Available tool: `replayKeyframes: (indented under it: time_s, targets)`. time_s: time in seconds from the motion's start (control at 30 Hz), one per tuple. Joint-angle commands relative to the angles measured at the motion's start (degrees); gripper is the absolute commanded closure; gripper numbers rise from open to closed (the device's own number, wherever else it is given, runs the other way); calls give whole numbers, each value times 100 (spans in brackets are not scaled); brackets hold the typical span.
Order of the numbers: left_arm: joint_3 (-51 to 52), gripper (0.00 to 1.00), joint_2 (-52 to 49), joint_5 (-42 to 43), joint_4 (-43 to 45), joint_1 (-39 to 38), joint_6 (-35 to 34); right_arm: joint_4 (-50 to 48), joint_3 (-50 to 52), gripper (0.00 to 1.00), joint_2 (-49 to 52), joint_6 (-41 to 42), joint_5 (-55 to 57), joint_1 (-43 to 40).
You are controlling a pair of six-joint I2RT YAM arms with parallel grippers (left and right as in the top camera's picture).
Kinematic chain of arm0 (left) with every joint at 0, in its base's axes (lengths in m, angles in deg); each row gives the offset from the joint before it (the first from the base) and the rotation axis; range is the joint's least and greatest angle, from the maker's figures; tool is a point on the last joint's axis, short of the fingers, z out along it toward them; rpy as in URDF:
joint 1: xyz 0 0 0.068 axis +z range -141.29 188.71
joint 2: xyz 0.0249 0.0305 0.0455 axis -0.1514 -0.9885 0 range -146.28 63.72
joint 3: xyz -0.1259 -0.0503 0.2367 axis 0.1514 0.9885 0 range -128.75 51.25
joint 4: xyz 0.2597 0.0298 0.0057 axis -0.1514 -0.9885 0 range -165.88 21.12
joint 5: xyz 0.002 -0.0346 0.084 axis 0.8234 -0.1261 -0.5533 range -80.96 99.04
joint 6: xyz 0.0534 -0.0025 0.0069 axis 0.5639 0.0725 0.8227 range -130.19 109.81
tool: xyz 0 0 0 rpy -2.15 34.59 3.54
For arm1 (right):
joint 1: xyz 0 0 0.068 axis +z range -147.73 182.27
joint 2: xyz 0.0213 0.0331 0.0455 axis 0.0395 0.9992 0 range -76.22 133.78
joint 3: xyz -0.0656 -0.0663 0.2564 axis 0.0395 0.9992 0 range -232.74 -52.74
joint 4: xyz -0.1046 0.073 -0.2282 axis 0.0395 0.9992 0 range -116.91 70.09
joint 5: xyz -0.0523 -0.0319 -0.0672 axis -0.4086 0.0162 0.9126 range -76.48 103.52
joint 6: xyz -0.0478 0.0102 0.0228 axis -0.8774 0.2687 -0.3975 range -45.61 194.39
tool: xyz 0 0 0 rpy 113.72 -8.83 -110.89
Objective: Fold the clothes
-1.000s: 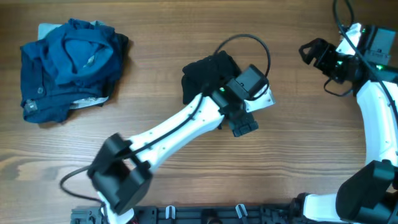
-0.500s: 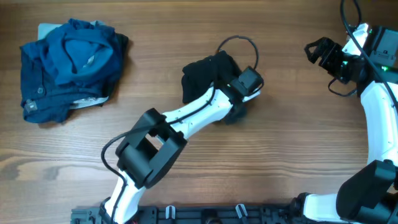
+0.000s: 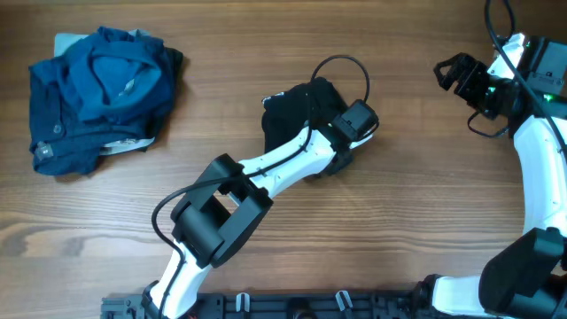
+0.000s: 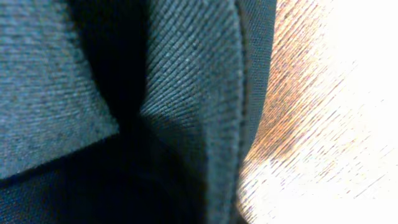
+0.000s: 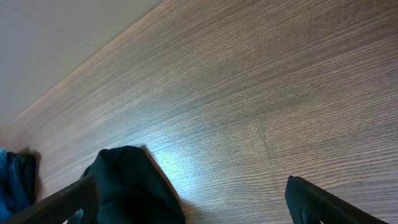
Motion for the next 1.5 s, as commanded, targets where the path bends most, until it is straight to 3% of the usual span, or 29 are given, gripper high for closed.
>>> replayKeyframes:
  time_s: [0.0,0.2,0.3,0.4,0.47,0.67,0.87,1.0,1.13,1.3,1.47]
  targets:
    - [35,96,-190,442,-66,-90,-122,-9,-133,4,2,-105,-116,-20]
    - [33,96,-188,59,-546,-138,-271,-4,-133,4,2,-103,-116,-20]
    - [15,96,-120,-1816,-361,-131,-157,-4,-133,4,2,-103,-116,-20]
    - [15,96,44,-3202,85,-87,826,-7,-133,4,2,-101,-116,-20]
    - [15,96,232,-3650,634,59,1558,-4,-133,4,2,-101,-116,-20]
    - [15,96,1049,-3698,2096,986,3591,-31,-133,4,2,-101,-116,-20]
    - [15,96,1685,-3622,3300,1939,5154,-76,-133,4,2,37,-114,-20]
    - [15,96,1786,-3318,4048,2623,6629,-66,-133,4,2,48,-116,-20]
    - [15,96,1786,-2658,4430,3539,7637,-63,-133,4,2,52,-118,-20]
    - [15,96,1786,-1561,5200,4505,7941,-42,-133,4,2,227,-131,-20]
    - [15,96,1786,-1425,5077,5219,8159,-57,-133,4,2,343,-138,-20]
